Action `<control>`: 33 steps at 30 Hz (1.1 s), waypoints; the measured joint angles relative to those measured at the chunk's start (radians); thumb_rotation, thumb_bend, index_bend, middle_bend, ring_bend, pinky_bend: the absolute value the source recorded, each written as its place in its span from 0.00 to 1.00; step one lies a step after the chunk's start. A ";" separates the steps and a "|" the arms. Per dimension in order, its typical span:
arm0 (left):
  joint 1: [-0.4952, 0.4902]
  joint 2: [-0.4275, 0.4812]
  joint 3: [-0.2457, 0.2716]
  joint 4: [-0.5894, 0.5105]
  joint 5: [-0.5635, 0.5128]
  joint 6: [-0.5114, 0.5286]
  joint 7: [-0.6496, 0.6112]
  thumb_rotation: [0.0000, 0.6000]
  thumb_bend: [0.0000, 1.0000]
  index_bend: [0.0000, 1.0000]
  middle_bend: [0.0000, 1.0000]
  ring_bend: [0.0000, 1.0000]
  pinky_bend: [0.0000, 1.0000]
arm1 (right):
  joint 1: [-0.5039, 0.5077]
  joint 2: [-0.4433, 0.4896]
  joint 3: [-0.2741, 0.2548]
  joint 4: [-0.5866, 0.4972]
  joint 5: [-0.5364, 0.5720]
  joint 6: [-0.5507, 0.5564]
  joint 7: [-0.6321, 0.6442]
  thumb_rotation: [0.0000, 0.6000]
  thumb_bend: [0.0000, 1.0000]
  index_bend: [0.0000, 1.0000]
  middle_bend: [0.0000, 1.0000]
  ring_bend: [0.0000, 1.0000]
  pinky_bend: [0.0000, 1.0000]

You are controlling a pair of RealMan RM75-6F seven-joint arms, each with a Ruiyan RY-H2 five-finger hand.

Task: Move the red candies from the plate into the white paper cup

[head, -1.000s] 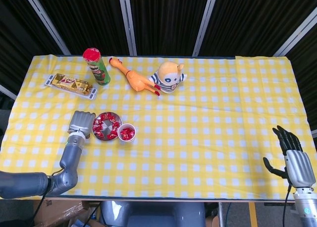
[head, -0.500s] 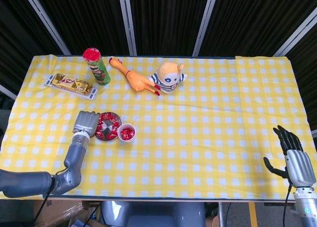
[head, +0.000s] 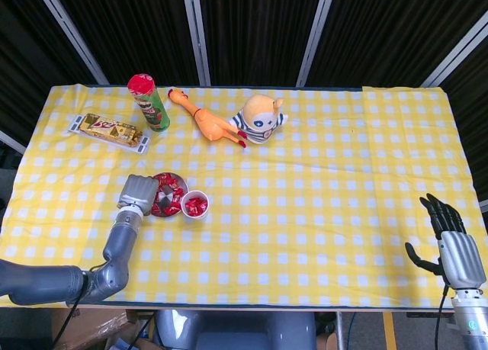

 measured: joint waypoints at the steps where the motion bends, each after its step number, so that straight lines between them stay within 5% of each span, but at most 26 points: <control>1: -0.001 -0.003 0.000 0.000 0.000 -0.001 0.001 1.00 0.40 0.29 0.30 0.89 0.89 | 0.000 0.000 0.000 0.000 0.000 0.000 0.000 1.00 0.41 0.00 0.00 0.00 0.00; 11: -0.013 -0.024 -0.016 0.000 0.015 0.010 -0.002 1.00 0.38 0.29 0.30 0.89 0.89 | 0.000 0.001 0.001 0.002 -0.001 0.002 0.006 1.00 0.41 0.00 0.00 0.00 0.00; 22: 0.000 0.017 -0.030 -0.023 0.031 0.044 -0.024 1.00 0.18 0.27 0.30 0.89 0.89 | -0.001 0.000 0.000 0.001 -0.004 0.004 0.003 1.00 0.41 0.00 0.00 0.00 0.00; 33: 0.003 -0.012 -0.022 0.011 0.021 0.048 -0.008 1.00 0.18 0.27 0.31 0.89 0.89 | -0.001 0.000 0.001 0.001 0.001 0.002 0.003 1.00 0.41 0.00 0.00 0.00 0.00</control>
